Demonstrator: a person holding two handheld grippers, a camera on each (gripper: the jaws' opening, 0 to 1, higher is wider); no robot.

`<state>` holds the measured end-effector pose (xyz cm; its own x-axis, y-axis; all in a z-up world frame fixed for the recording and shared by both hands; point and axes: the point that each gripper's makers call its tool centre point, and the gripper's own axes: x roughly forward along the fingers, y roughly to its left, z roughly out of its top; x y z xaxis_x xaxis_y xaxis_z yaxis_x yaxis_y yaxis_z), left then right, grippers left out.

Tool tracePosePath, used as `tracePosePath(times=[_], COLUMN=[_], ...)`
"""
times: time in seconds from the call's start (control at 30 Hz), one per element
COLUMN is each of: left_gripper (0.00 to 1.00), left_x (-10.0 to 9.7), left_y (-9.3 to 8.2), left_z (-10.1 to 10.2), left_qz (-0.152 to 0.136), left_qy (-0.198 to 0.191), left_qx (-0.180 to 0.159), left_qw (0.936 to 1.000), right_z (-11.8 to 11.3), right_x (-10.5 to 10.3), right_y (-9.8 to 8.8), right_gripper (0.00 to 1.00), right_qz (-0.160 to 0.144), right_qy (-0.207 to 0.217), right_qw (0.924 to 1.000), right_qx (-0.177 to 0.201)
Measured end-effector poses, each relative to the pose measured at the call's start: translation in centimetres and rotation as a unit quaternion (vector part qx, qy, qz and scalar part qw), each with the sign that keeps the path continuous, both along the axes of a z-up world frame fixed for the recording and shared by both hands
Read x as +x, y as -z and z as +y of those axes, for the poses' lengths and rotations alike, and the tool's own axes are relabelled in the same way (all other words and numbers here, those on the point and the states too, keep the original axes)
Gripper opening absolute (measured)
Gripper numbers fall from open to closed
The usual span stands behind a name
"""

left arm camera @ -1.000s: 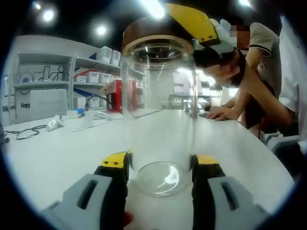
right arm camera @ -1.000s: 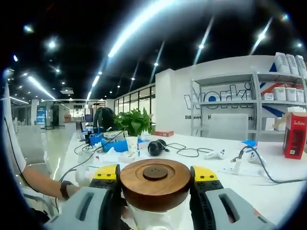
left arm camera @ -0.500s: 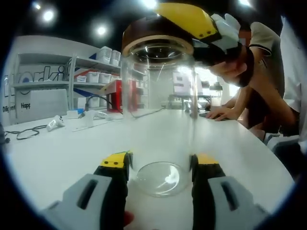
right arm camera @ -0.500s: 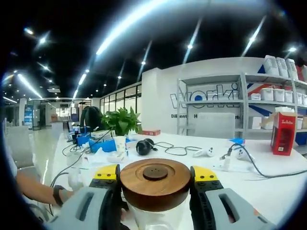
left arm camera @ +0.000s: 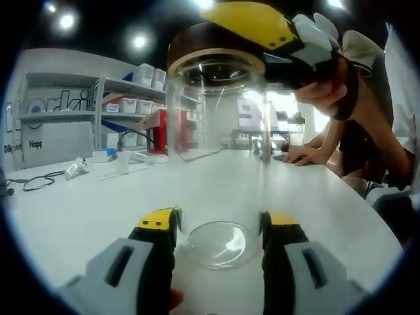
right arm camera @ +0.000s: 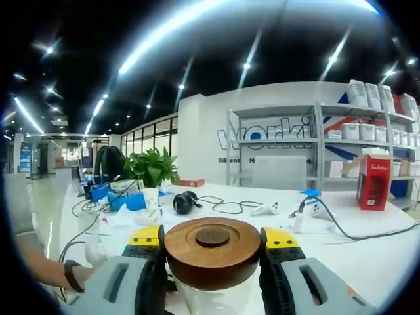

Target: Clamp the coffee can twist off the lid put the lid on the table pick up the lid cover the can tighten the lid

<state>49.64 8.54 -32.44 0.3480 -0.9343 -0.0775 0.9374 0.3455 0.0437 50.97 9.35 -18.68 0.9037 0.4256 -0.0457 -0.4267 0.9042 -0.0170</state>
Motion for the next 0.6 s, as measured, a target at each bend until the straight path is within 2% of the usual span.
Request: tracePosePath(times=[0.37, 0.6], left_gripper=[0.42, 0.42], left_x=[0.08, 0.13], left_y=[0.02, 0.02], left_z=[-0.01, 0.02], left_qz=[0.000, 0.001], left_qy=[-0.001, -0.001], left_qx=[0.000, 0.000], left_qw=[1.0000, 1.0000], right_z=[-0.11, -0.15], right_x=[-0.10, -0.21], right_y=[-0.03, -0.09], right_gripper=[0.52, 0.52], right_qz=[-0.004, -0.010], right_qy=[0.022, 0.051], right_qw=[0.9998, 0.9987], right_qx=[0.003, 0.004])
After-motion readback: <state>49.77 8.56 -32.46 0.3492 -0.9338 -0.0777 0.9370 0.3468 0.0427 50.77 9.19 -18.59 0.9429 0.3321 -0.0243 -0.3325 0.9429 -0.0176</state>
